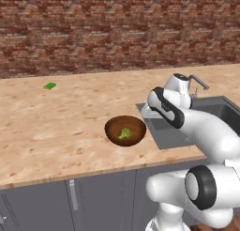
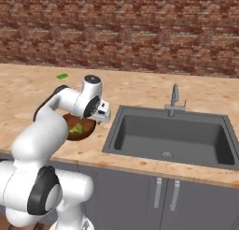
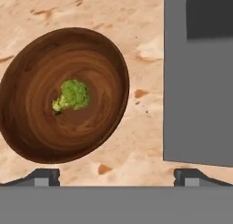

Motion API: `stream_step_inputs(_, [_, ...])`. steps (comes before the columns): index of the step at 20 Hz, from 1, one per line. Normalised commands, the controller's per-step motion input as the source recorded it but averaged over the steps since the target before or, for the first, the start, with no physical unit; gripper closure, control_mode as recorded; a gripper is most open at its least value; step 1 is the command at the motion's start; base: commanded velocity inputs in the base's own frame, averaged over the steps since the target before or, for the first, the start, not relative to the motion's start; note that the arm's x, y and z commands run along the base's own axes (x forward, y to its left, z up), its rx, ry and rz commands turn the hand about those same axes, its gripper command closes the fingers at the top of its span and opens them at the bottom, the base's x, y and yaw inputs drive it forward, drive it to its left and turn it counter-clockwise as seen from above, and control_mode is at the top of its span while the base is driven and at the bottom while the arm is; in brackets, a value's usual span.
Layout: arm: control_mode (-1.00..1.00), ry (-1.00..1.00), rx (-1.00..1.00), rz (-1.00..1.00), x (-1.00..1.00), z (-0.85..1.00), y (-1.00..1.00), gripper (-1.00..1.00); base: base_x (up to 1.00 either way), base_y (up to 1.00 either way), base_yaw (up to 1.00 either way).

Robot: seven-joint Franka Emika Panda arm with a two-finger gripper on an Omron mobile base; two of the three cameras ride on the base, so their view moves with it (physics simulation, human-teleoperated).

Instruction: Move the cup from next to the sink to the open cabinet. Then, move the bowl with the broccoli to the fridge to clear the area for faucet cleaning.

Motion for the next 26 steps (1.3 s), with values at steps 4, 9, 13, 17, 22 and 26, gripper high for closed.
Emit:
stream_step_inputs(4, [-1.00, 0.00, 0.00, 0.00, 0.09, -0.66, 0.18, -1.00, 0.00, 0.00, 0.00])
stream_step_inputs(9, [-1.00, 0.00, 0.02, 0.00, 0.28, -0.51, 0.12, -1.00, 0.00, 0.00, 0.00])
stream_step_inputs(13, [-1.00, 0.00, 0.07, -0.04, 0.58, -0.12, 0.03, -1.00, 0.00, 0.00, 0.00])
stream_step_inputs(17, [-1.00, 0.00, 0.10, -0.03, 0.49, -0.14, 0.00, -1.00, 0.00, 0.00, 0.00])
stream_step_inputs(22, [-1.00, 0.00, 0.08, -0.01, 0.35, -0.38, 0.00, -1.00, 0.00, 0.00, 0.00])
stream_step_inputs(26, [-1.00, 0.01, 0.02, 0.00, 0.24, -0.29, 0.01, 1.00, 0.00, 0.00, 0.00])
